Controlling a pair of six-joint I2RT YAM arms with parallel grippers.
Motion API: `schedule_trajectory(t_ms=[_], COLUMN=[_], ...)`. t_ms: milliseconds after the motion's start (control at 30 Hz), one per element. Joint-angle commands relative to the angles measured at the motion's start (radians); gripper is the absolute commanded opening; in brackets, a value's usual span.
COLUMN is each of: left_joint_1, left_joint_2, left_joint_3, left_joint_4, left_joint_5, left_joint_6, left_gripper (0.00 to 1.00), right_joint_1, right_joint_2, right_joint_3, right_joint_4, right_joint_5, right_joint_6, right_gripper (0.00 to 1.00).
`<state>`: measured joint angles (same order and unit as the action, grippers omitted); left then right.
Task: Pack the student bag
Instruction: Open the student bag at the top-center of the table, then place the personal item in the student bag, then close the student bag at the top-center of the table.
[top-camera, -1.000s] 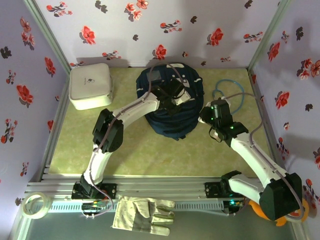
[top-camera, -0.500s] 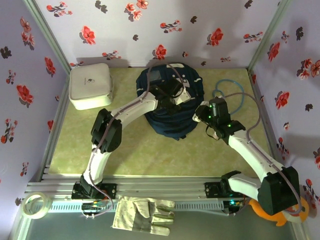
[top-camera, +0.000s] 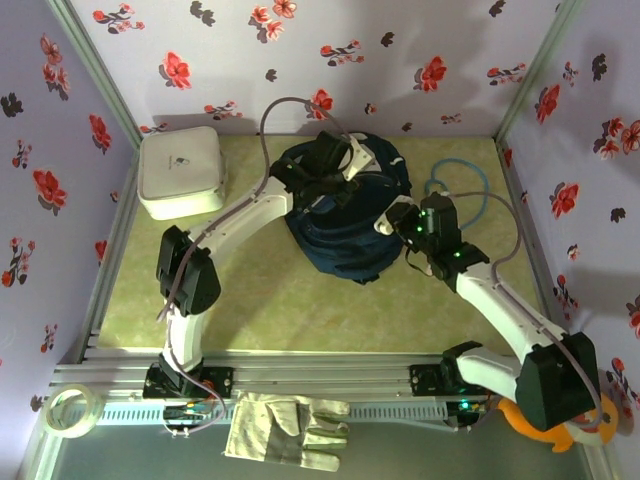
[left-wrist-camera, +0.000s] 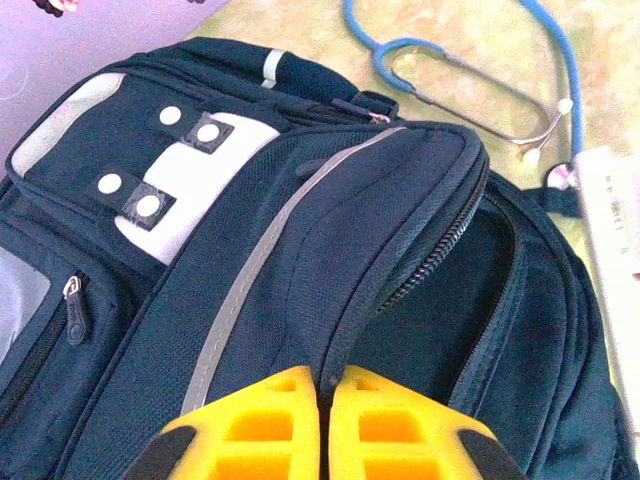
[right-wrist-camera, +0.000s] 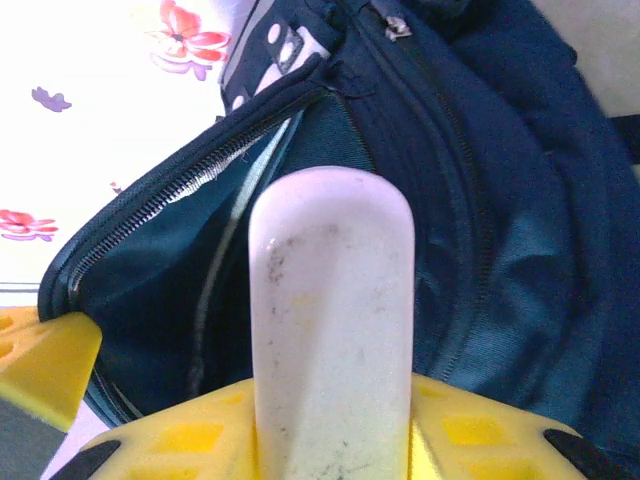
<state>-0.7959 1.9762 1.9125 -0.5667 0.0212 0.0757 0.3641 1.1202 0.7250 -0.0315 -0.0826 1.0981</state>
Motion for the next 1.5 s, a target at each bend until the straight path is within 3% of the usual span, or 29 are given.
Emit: schedule_trajectory(t_ms=[0, 300, 533, 700, 933, 1000, 1067, 1233, 1300, 1467], left_joint_1=[-0.004, 0.078, 0.151, 0.181, 0.184, 0.185, 0.192, 0.261, 0.296, 0.378], left_joint_2=[-0.094, -0.074, -0.043, -0.039, -0.052, -0.069, -0.111, -0.218, -0.244, -0.231], left_joint_3=[0.033, 0.073, 0.108, 0.105, 0.056, 0.006, -0.099, -0.329, -0.394, -0.501], left_joint_4=[0.148, 0.165, 0.165, 0.163, 0.14, 0.143, 0.201, 0.349, 0.381, 0.365], left_joint_5=[0.063, 0.14, 0.233, 0.251, 0.335, 0.353, 0.365, 0.37, 0.37, 0.37], left_joint_6=[-0.085, -0.252, -0.347, -0.36, -0.333, -0.316, -0.292, -0.357, -0.409, -0.546], left_gripper=[0.0, 0.0, 0.0, 0.0, 0.01, 0.15, 0.38, 0.66, 0.72, 0.73], right_joint_1=[0.001, 0.064, 0.078, 0.079, 0.082, 0.079, 0.081, 0.093, 0.094, 0.095], right_joint_2=[0.04, 0.289, 0.476, 0.445, 0.249, 0.18, 0.114, 0.031, 0.029, 0.093], right_joint_3=[0.042, 0.209, 0.345, 0.33, 0.208, 0.169, 0.124, 0.108, 0.109, 0.125], right_joint_4=[0.111, 0.22, 0.283, 0.32, 0.143, 0.061, 0.025, -0.114, -0.143, -0.186], right_joint_5=[-0.026, 0.029, 0.006, -0.002, 0.083, 0.131, 0.168, 0.263, 0.27, 0.217], right_joint_6=[0.095, 0.164, 0.213, 0.195, 0.132, 0.146, 0.169, 0.165, 0.144, 0.089], right_gripper=[0.35, 0.36, 0.53, 0.47, 0.46, 0.48, 0.5, 0.57, 0.6, 0.65])
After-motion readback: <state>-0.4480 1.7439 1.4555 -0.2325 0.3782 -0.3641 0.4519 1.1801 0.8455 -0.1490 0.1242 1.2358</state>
